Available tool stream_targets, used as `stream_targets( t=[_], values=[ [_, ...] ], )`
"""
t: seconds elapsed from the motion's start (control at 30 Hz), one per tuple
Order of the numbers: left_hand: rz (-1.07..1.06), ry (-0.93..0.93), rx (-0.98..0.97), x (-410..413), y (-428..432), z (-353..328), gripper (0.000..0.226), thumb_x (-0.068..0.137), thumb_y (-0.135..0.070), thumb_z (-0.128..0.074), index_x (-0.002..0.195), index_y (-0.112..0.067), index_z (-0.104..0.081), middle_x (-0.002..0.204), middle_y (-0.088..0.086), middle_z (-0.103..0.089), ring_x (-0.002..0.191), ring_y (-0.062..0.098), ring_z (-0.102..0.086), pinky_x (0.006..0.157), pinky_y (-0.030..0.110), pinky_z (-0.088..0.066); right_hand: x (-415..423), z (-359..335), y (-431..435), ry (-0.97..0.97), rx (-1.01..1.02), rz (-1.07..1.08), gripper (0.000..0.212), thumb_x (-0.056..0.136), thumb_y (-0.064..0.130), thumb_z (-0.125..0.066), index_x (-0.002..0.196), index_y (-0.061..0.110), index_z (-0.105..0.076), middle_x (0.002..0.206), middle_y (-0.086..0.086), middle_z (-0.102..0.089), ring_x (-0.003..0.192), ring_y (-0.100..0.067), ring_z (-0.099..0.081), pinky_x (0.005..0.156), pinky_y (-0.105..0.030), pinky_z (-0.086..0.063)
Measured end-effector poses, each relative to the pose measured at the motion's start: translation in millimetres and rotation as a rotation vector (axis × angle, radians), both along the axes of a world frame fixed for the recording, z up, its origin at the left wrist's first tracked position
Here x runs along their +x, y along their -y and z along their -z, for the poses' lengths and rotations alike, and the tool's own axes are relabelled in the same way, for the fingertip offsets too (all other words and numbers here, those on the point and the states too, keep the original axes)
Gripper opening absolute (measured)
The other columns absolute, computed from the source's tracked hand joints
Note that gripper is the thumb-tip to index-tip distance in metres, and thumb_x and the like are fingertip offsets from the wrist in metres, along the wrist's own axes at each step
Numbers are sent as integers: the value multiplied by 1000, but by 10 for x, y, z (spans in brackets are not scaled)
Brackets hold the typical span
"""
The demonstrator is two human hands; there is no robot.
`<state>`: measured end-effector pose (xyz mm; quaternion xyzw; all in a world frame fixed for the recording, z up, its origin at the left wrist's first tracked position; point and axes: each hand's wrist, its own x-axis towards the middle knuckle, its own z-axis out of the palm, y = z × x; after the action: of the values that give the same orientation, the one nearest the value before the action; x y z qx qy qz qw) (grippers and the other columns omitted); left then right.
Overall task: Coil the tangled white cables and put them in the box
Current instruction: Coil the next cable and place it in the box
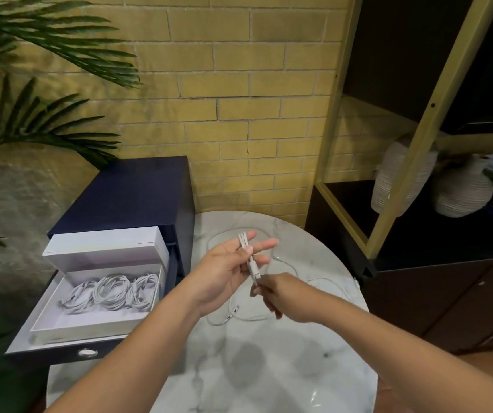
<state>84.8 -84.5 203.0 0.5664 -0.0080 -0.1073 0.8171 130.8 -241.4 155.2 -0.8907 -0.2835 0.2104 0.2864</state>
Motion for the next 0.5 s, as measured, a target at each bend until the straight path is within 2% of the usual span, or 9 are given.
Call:
stream_targets(
  t=[0.07, 0.13, 0.2, 0.23, 0.3, 0.4, 0.5],
  values=[
    [-67, 17, 51, 39, -17, 57, 44, 103, -8, -36, 146, -8, -28, 116, 0, -70, 95, 11, -68, 98, 30, -45, -63, -41, -40, 38, -70, -45, 27, 103, 18, -36, 112, 7, -59, 68, 15, -47, 59, -3, -45, 56, -15, -39],
    [-147, 26, 122, 82, -43, 129, 48, 103, -8, -36, 149, -8, -22, 116, -3, -70, 103, 11, -67, 103, 32, -42, -105, -133, -51, 100, -132, -98, 29, 104, 26, -36, 110, 11, -59, 79, 12, -57, 68, -3, -48, 60, -15, -36],
    [-199, 37, 225, 114, -75, 204, 50, 103, -9, -37, 150, -10, -19, 118, -4, -67, 104, 9, -67, 102, 32, -43, -120, -211, -42, 149, -182, -149, 28, 103, 29, -38, 106, 11, -59, 102, -2, -67, 88, -16, -58, 76, -30, -46],
    [-210, 49, 303, 122, -96, 239, 51, 103, -10, -38, 151, -11, -18, 119, -5, -66, 104, 7, -67, 97, 27, -46, -130, -253, -39, 170, -210, -163, 29, 102, 30, -39, 108, 11, -60, 108, -7, -67, 95, -22, -59, 82, -37, -47],
    [-215, 70, 477, 123, -142, 289, 51, 103, -12, -39, 151, -13, -20, 118, -10, -66, 99, -1, -66, 80, 13, -45, -134, -326, -29, 215, -248, -185, 28, 102, 30, -41, 112, 14, -62, 104, -8, -67, 95, -24, -59, 81, -39, -47],
    [-212, 91, 675, 127, -220, 378, 50, 102, -8, -38, 150, -11, -24, 112, -12, -66, 87, -13, -63, 63, 0, -40, -106, -441, 18, 290, -229, -181, 23, 100, 32, -45, 111, 17, -59, 78, 1, -59, 74, -16, -52, 65, -32, -40],
    [-187, 94, 781, 127, -300, 486, 53, 101, -5, -36, 151, -14, -20, 110, -12, -67, 87, -8, -65, 55, 7, -41, -59, -533, 61, 360, -166, -145, 14, 98, 29, -50, 100, 17, -56, 66, 10, -46, 65, -12, -45, 60, -30, -33]
  ],
)
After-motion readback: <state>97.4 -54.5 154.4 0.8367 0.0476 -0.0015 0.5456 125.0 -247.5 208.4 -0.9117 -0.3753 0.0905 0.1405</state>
